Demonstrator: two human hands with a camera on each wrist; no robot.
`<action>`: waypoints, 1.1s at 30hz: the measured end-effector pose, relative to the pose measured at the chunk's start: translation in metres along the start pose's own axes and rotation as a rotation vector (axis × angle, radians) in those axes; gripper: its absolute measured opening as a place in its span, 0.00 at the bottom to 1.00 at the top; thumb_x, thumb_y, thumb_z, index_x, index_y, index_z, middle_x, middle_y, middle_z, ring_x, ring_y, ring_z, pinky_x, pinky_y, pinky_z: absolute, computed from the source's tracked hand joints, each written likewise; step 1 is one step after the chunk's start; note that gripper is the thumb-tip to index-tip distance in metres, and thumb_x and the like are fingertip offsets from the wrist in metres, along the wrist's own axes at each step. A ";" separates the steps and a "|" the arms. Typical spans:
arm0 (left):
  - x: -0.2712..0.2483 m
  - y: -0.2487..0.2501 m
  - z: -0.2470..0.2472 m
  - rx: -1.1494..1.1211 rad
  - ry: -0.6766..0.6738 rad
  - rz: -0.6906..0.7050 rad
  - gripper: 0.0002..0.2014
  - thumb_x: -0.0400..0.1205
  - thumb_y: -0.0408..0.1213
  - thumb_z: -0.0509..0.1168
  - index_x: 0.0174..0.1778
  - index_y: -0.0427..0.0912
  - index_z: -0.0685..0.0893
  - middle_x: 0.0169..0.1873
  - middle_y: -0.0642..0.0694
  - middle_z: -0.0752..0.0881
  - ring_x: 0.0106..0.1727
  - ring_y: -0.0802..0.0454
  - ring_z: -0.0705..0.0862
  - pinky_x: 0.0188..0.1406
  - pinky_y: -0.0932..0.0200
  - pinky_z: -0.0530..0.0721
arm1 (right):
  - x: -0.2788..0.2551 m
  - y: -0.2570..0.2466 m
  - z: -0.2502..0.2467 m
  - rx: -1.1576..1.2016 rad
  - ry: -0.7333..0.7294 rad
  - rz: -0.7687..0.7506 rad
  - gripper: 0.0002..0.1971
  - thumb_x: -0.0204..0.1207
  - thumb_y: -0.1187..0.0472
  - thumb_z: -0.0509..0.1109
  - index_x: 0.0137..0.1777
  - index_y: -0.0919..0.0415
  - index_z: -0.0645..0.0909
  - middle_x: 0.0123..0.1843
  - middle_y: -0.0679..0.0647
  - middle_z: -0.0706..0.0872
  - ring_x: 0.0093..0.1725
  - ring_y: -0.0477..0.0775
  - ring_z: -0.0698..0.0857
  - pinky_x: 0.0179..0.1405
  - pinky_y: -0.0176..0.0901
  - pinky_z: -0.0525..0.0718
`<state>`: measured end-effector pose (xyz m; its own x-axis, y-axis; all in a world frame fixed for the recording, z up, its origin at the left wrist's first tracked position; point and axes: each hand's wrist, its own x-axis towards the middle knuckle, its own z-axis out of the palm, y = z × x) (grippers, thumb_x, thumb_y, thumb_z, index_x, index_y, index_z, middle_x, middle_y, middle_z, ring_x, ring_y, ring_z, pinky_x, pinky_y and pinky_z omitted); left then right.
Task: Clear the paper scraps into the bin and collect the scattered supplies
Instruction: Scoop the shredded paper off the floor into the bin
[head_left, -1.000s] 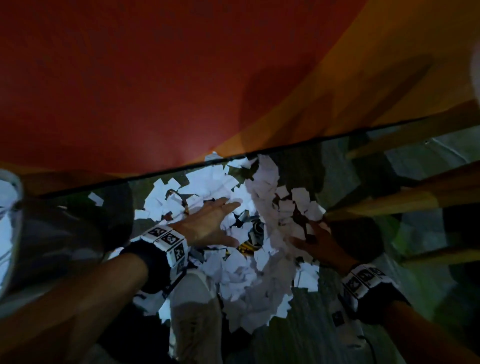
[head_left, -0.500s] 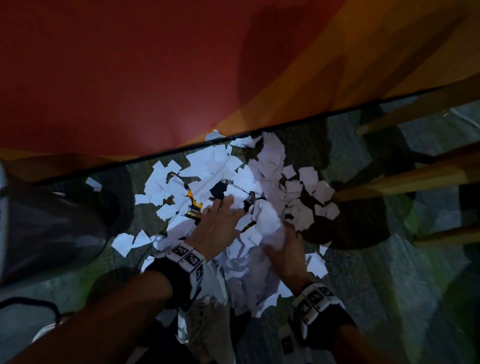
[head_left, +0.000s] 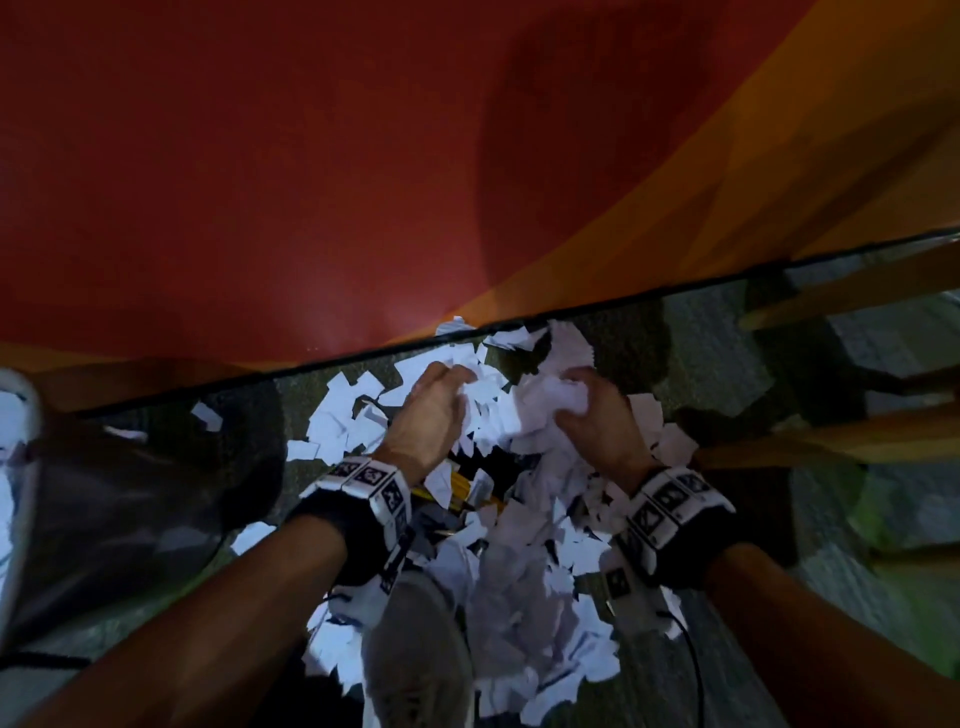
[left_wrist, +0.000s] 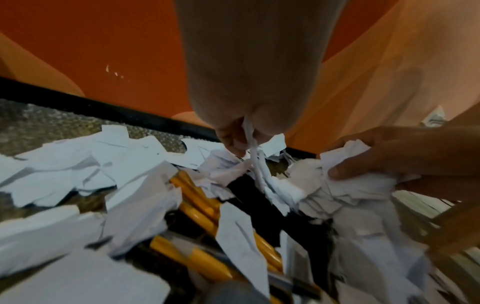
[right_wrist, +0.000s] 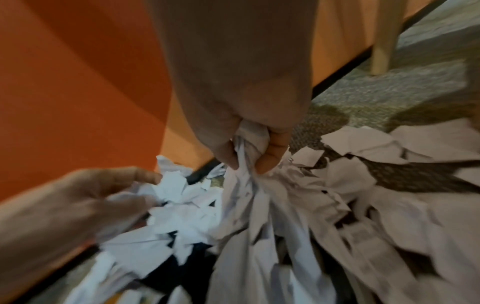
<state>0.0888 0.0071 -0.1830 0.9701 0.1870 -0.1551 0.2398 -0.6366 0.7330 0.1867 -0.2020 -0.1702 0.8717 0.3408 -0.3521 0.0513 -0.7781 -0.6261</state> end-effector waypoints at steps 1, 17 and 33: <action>0.006 -0.002 -0.003 0.017 -0.008 -0.041 0.18 0.86 0.29 0.57 0.72 0.44 0.78 0.60 0.42 0.76 0.55 0.44 0.78 0.58 0.54 0.76 | 0.013 0.000 0.003 -0.042 -0.015 0.030 0.29 0.74 0.63 0.74 0.75 0.63 0.74 0.69 0.67 0.80 0.68 0.67 0.79 0.61 0.49 0.78; 0.044 -0.002 0.021 0.385 -0.289 -0.234 0.27 0.83 0.28 0.60 0.79 0.50 0.67 0.81 0.31 0.52 0.79 0.26 0.57 0.69 0.34 0.74 | 0.044 -0.034 0.048 -0.320 -0.275 -0.016 0.32 0.68 0.58 0.75 0.74 0.56 0.73 0.68 0.65 0.77 0.68 0.67 0.77 0.67 0.50 0.76; -0.010 0.043 -0.132 0.089 0.058 0.012 0.08 0.81 0.33 0.70 0.52 0.50 0.85 0.48 0.49 0.74 0.45 0.51 0.77 0.41 0.59 0.72 | 0.006 -0.131 -0.052 0.136 -0.128 -0.237 0.09 0.72 0.66 0.78 0.48 0.53 0.85 0.43 0.51 0.88 0.38 0.38 0.85 0.39 0.38 0.80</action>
<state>0.0840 0.0764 -0.0629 0.9696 0.2204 -0.1065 0.2335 -0.7024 0.6723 0.2103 -0.1254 -0.0546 0.7744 0.5747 -0.2646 0.1724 -0.5941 -0.7857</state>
